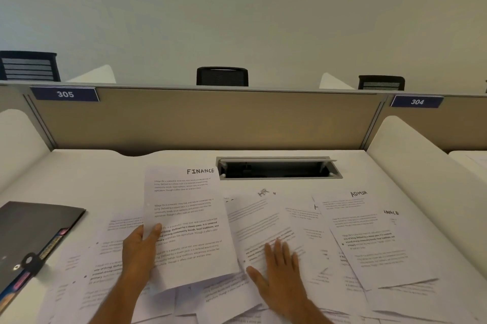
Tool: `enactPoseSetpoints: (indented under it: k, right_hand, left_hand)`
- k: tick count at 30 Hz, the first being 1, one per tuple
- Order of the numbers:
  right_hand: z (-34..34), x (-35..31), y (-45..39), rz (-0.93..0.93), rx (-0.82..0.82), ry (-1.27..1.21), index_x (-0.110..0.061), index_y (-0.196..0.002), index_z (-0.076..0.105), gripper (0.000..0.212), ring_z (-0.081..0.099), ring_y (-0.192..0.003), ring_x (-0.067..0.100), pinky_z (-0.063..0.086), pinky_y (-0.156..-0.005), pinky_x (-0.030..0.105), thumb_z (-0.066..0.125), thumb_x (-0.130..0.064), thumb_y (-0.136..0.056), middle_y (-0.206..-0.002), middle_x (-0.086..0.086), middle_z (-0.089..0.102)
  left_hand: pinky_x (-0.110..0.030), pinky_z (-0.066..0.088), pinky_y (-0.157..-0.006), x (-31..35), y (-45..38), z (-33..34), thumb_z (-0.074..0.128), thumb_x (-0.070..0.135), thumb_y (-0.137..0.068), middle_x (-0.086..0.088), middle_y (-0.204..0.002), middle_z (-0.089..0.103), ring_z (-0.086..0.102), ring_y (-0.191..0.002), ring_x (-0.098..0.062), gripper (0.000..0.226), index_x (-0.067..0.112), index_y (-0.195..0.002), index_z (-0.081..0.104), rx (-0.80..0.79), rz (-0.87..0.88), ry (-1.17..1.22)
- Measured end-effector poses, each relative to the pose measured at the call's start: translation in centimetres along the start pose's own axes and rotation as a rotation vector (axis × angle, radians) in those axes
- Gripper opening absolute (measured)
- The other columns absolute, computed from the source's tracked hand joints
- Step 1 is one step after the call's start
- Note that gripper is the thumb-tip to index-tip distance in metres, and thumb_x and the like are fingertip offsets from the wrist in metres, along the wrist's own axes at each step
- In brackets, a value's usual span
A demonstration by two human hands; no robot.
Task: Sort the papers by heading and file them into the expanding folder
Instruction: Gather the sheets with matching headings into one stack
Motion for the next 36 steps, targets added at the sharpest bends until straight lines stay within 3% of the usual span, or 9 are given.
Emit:
enactPoseSetpoints:
  k: [5,8,11,13,21,23,26,30,36]
  right_hand:
    - [-0.6,-2.7,0.3,-0.183,0.032,-0.258,-0.026,-0.159,0.002,0.097,-0.011,-0.152,0.010,-0.001,-0.122,0.028,0.016,-0.085,-0.084,-0.161,-0.013,-0.017]
    - [-3.0,0.0,0.1,-0.024,0.192,-0.122,-0.023,-0.158,-0.004,0.099,-0.019,-0.152,0.022,-0.010,-0.121,0.041,0.000,-0.085,-0.082,-0.162,0.000,-0.022]
    - [-2.5,4.3,0.2,0.274,0.099,-0.042,-0.018,-0.157,-0.011,0.111,-0.022,-0.150,0.036,-0.018,-0.114,0.060,-0.005,-0.089,-0.073,-0.164,0.014,-0.019]
    - [-1.1,4.3,0.3,0.249,0.031,-0.034,-0.016,-0.157,-0.013,0.118,-0.022,-0.150,0.035,-0.019,-0.113,0.062,-0.008,-0.092,-0.067,-0.164,0.014,-0.019]
    - [-1.3,1.3,0.3,0.045,0.103,-0.111,-0.018,-0.157,-0.013,0.118,-0.020,-0.151,0.024,-0.018,-0.119,0.040,-0.006,-0.093,-0.066,-0.164,0.007,-0.020]
    - [-1.2,1.4,0.4,0.006,0.053,-0.150,-0.018,-0.158,-0.009,0.118,-0.013,-0.153,0.021,-0.012,-0.122,0.038,-0.002,-0.094,-0.067,-0.167,0.006,-0.010]
    - [-3.4,2.7,0.5,-0.031,0.146,-0.327,-0.021,-0.159,0.007,0.109,0.013,-0.152,0.014,0.017,-0.123,0.034,0.012,-0.092,-0.076,-0.167,-0.002,0.011]
    - [-7.6,8.2,0.4,0.109,0.389,-0.256,-0.018,-0.155,0.024,0.087,0.020,-0.151,0.024,0.026,-0.121,0.043,0.020,-0.075,-0.089,-0.165,0.008,0.020]
    - [-6.3,18.7,2.1,0.518,0.207,-0.022,-0.007,-0.157,0.002,0.112,0.002,-0.153,0.036,0.003,-0.123,0.055,-0.002,-0.083,-0.075,-0.165,0.021,0.005]
  left_hand:
    - [-0.028,0.052,-0.063,0.5,0.4,0.8,0.066,0.024,-0.095,0.004,-0.089,0.073,0.069,-0.082,-0.018,0.007,0.022,-0.101,0.068,-0.014,0.008,-0.011]
    - [-0.028,0.052,-0.061,0.7,0.5,1.0,0.067,0.025,-0.095,0.005,-0.089,0.073,0.070,-0.082,-0.019,0.007,0.022,-0.101,0.069,-0.018,0.011,-0.021]
    - [-0.027,0.052,-0.062,0.7,0.6,1.0,0.067,0.024,-0.095,0.005,-0.089,0.073,0.069,-0.082,-0.018,0.010,0.020,-0.103,0.069,-0.015,0.011,-0.024]
    - [-0.027,0.051,-0.061,0.6,0.6,1.0,0.067,0.024,-0.095,0.005,-0.089,0.073,0.069,-0.081,-0.017,0.010,0.020,-0.104,0.069,-0.014,0.010,-0.024]
    - [-0.029,0.054,-0.066,0.8,1.0,2.0,0.067,0.022,-0.095,0.001,-0.093,0.074,0.070,-0.085,-0.020,0.013,0.017,-0.106,0.070,-0.049,0.011,-0.003]
    - [-0.032,0.055,-0.069,0.9,1.0,2.2,0.067,0.023,-0.095,0.000,-0.094,0.074,0.070,-0.086,-0.022,0.013,0.017,-0.106,0.071,-0.052,0.009,0.004]
    - [-0.034,0.055,-0.074,0.8,1.2,2.3,0.067,0.023,-0.095,0.000,-0.094,0.074,0.070,-0.087,-0.022,0.014,0.017,-0.107,0.070,-0.052,0.005,0.001]
    - [-0.037,0.055,-0.079,0.2,0.9,1.5,0.068,0.023,-0.094,-0.002,-0.095,0.074,0.070,-0.088,-0.024,0.016,0.016,-0.108,0.070,-0.041,-0.024,0.022]
    - [-0.040,0.056,-0.082,-0.2,1.4,2.8,0.069,0.022,-0.094,0.000,-0.094,0.074,0.070,-0.089,-0.024,0.013,0.017,-0.106,0.070,-0.065,-0.018,0.017]
Point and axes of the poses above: each hand's wrist, its own y-axis away from the middle knuckle, its own z-axis out of the palm, x = y × z, the point moved 10 cm from there along -y, towards the middle knuckle
